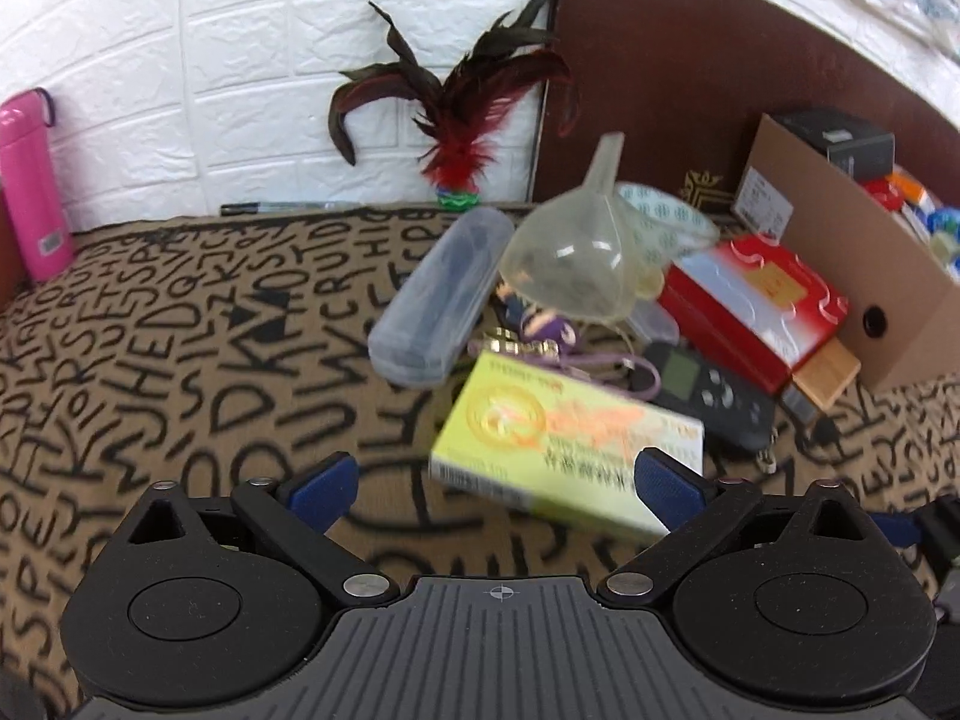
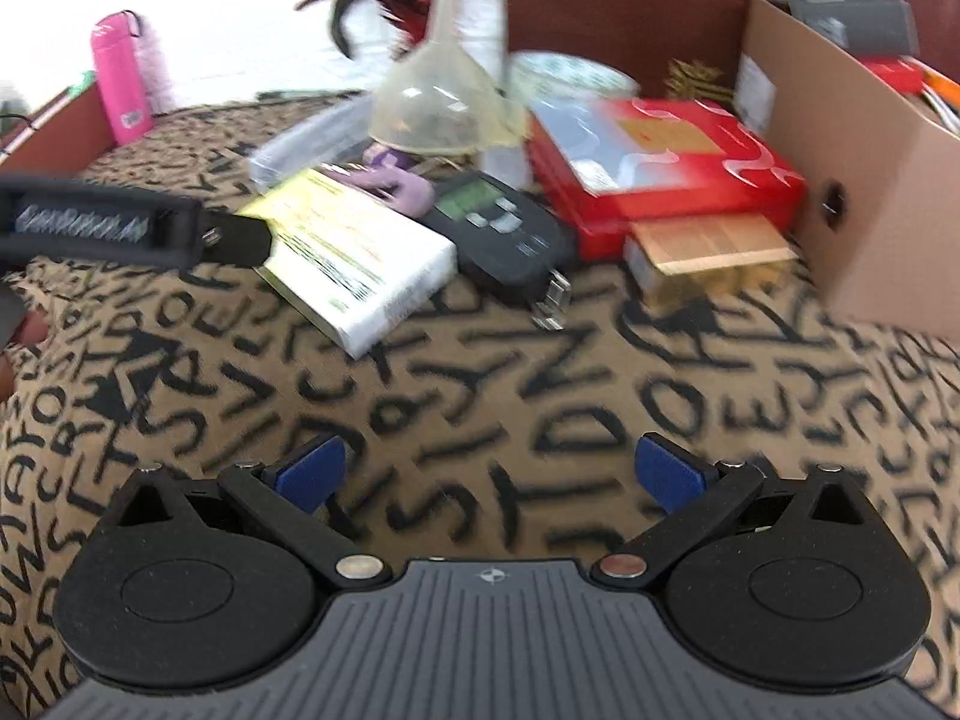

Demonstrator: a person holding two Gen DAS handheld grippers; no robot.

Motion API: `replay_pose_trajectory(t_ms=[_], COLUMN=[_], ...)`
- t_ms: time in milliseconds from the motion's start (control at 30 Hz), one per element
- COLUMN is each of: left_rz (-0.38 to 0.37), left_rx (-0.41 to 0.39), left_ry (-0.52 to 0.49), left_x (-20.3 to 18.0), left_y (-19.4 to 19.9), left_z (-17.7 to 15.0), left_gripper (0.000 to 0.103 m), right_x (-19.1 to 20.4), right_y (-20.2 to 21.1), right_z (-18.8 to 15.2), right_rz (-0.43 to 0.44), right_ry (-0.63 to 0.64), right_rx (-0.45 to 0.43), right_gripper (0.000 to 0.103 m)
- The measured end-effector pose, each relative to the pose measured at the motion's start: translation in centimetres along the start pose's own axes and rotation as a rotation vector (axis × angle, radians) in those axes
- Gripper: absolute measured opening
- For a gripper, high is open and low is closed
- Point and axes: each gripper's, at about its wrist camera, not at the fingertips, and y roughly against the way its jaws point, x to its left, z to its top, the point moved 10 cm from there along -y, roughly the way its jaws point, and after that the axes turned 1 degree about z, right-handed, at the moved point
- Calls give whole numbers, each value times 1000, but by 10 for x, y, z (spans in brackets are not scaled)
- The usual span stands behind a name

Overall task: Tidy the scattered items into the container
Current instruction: 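Reach the left gripper to the yellow-green medicine box and grasp it, then carry the medicine box with the left gripper into the cardboard box and release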

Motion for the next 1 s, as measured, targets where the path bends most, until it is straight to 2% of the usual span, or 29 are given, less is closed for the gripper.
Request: replay_pose_trajectory(t_ms=[100,233,333,400,467,533,567,667,833,933,1000], left_rz=[-41,-78,-141,-132,-140,-151,-152,-179,-273,-308,-298], left_rx=[29,84,93,85,88,102,108,130,175,178,179], left_ry=[-5,-20,-29,-47,-48,-43,-52,-76,-109,-143,-148], left_x=[1,-3,-13,-16,-20,-26,-30,-46,-86,-105,-109], left_y=[-17,-39,-42,-41,-37,-31,-27,-13,17,28,27], left_z=[6,4,1,-1,-5,-10,-14,-30,-69,-85,-89], left_gripper=[91,87,85,79,74,72,72,70,70,79,84], right_x=[7,17,24,26,27,32,32,27,8,-5,-9], right_y=[-11,-24,-29,-33,-33,-28,-24,-14,27,53,64], right_z=[11,25,33,36,37,35,34,23,-19,-45,-54], right_rz=[8,31,50,51,70,122,127,131,137,133,143], right_ry=[41,73,89,97,103,113,115,110,115,98,84], right_rx=[-19,-46,-65,-76,-84,-87,-83,-64,-30,-16,-24], right_gripper=[101,94,89,88,81,58,58,55,55,55,55])
